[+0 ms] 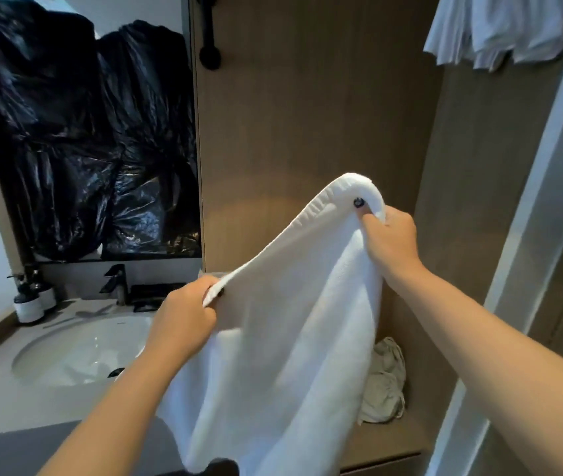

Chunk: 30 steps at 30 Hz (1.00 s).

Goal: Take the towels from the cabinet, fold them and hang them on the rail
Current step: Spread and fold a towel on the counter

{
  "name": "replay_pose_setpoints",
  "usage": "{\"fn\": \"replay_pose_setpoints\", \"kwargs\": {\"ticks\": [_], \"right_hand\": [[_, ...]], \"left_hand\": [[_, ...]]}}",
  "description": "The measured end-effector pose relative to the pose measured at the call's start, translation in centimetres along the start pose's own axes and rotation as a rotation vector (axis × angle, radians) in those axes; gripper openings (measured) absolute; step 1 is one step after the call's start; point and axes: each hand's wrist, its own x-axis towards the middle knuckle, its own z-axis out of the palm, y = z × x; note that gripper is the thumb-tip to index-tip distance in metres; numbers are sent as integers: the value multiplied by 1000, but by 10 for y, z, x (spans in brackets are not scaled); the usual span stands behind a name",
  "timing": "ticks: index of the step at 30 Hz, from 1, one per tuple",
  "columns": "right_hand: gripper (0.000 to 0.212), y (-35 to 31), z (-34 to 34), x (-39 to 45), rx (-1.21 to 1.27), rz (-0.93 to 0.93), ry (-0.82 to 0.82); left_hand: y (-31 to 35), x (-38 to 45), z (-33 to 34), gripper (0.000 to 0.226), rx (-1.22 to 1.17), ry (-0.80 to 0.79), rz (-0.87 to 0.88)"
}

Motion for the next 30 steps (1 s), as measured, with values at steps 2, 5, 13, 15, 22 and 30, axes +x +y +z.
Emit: {"fn": "replay_pose_setpoints", "kwargs": {"ticks": [2, 5, 13, 15, 22, 30], "right_hand": [[35, 2, -17, 15, -12, 19, 58], [41, 10, -32, 25, -155, -4, 39], [29, 30, -30, 11, -161, 25, -112], [15, 31, -24, 5, -168, -13, -205], [26, 44, -42, 10, -433, -161, -315], [48, 98, -102, 36, -500, 228, 70]], "left_hand": [[-20, -2, 6, 32, 40, -25, -83], [-45, -11, 13, 33, 13, -5, -159], [14, 12, 19, 35, -303, 177, -171], [44, 19, 23, 39, -368, 140, -125], [98, 36, 25, 40, -276, -48, 48], [-1, 57, 29, 16, 66, -104, 58]]}}
